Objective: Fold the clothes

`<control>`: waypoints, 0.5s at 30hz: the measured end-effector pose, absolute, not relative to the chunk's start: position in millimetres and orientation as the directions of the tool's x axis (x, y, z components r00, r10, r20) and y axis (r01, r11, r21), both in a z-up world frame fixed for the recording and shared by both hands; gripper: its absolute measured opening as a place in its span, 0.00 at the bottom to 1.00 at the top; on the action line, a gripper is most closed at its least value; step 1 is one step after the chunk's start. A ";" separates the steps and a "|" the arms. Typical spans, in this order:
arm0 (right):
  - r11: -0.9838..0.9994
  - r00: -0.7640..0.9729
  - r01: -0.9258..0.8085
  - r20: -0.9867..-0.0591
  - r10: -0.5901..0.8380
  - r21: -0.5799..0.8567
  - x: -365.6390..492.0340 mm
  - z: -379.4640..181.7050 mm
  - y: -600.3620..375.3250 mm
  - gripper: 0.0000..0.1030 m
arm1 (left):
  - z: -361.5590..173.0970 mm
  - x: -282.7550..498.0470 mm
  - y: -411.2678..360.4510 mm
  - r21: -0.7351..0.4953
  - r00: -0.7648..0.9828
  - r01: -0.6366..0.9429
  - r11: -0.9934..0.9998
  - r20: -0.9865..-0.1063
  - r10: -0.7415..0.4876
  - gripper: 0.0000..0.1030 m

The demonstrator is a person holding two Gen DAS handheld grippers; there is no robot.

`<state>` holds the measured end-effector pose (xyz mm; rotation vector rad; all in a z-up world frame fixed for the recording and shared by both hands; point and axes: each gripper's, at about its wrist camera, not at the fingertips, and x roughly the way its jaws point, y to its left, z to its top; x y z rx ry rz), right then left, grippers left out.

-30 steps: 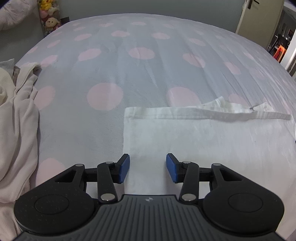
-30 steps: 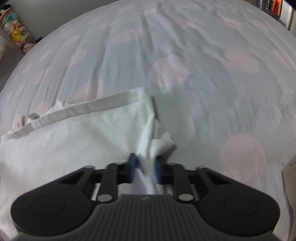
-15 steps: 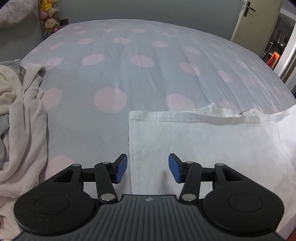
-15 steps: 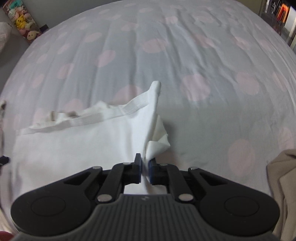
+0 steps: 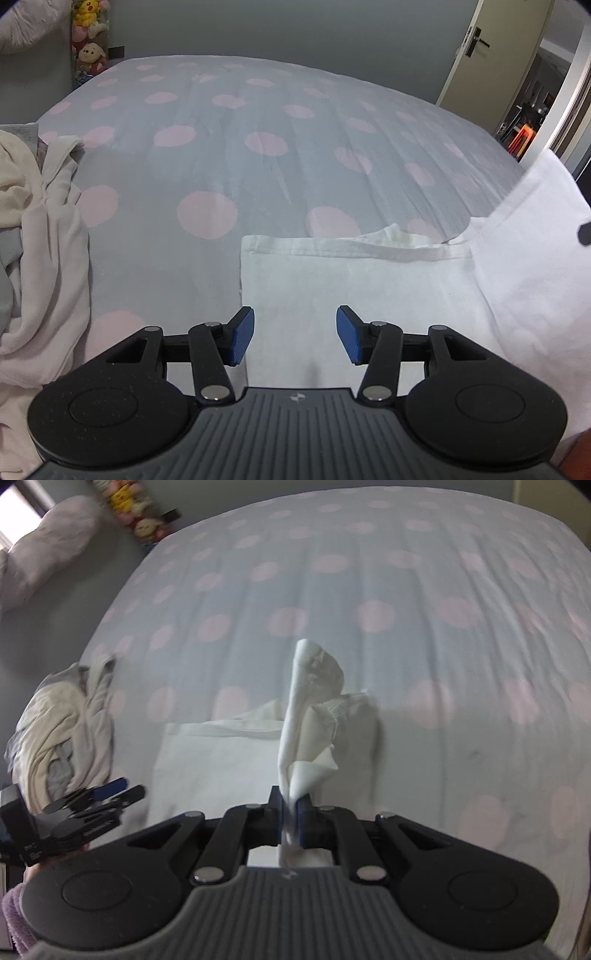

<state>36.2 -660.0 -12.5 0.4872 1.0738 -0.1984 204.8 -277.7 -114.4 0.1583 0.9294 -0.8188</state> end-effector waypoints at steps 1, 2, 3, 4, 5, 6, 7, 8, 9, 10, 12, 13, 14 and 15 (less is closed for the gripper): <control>0.886 0.471 0.363 -0.878 0.091 0.287 44.0 -10.9 -649.6 0.08 | -113.8 204.6 -277.2 -0.217 0.325 0.690 0.691 -0.760 -0.563 0.46; 0.895 0.470 0.340 -0.877 0.104 0.289 51.8 -9.4 -639.3 0.08 | -113.1 204.6 -276.8 -0.220 0.324 0.690 0.690 -0.758 -0.566 0.45; 0.902 0.467 0.320 -0.876 0.116 0.290 59.8 -8.4 -629.5 0.08 | -112.6 204.7 -276.2 -0.223 0.324 0.690 0.688 -0.755 -0.570 0.45; 0.909 0.464 0.298 -0.876 0.130 0.293 69.4 -8.7 -619.8 0.08 | -112.3 204.6 -275.4 -0.228 0.321 0.691 0.686 -0.754 -0.574 0.45; 0.915 0.460 0.276 -0.876 0.142 0.293 77.4 -8.4 -609.5 0.08 | -112.2 205.0 -274.3 -0.236 0.316 0.691 0.683 -0.751 -0.580 0.45; 0.922 0.458 0.252 -0.876 0.155 0.295 85.3 -8.7 -599.1 0.08 | -112.1 205.9 -273.0 -0.243 0.313 0.688 0.683 -0.750 -0.583 0.45; 0.925 0.457 0.232 -0.873 0.170 0.301 93.2 -10.5 -589.0 0.08 | -112.0 207.3 -271.4 -0.247 0.315 0.683 0.687 -0.749 -0.582 0.45; 0.928 0.456 0.211 -0.871 0.185 0.308 101.1 -12.2 -578.8 0.08 | -111.8 209.4 -269.0 -0.248 0.321 0.674 0.695 -0.749 -0.579 0.45; 0.930 0.454 0.190 -0.868 0.200 0.314 109.0 -14.0 -568.5 0.08 | -111.7 211.7 -266.0 -0.248 0.329 0.665 0.705 -0.749 -0.575 0.45; 0.931 0.452 0.173 -0.866 0.216 0.322 117.0 -17.4 -558.1 0.08 | -111.9 214.1 -262.2 -0.250 0.334 0.655 0.713 -0.751 -0.570 0.45; 0.931 0.443 0.146 -0.863 0.242 0.335 132.7 -26.2 -539.5 0.08 | -113.6 220.7 -253.0 -0.257 0.346 0.626 0.737 -0.754 -0.558 0.45; 0.929 0.435 0.137 -0.864 0.255 0.343 141.0 -32.9 -530.5 0.08 | -115.0 224.0 -248.7 -0.262 0.350 0.611 0.747 -0.757 -0.551 0.45; 0.928 0.427 0.127 -0.864 0.267 0.350 149.1 -39.7 -521.4 0.08 | -116.6 227.3 -244.4 -0.266 0.353 0.596 0.757 -0.761 -0.545 0.45; 0.927 0.418 0.123 -0.866 0.276 0.355 155.8 -48.1 -514.5 0.08 | -118.6 230.9 -240.4 -0.270 0.355 0.581 0.768 -0.765 -0.537 0.45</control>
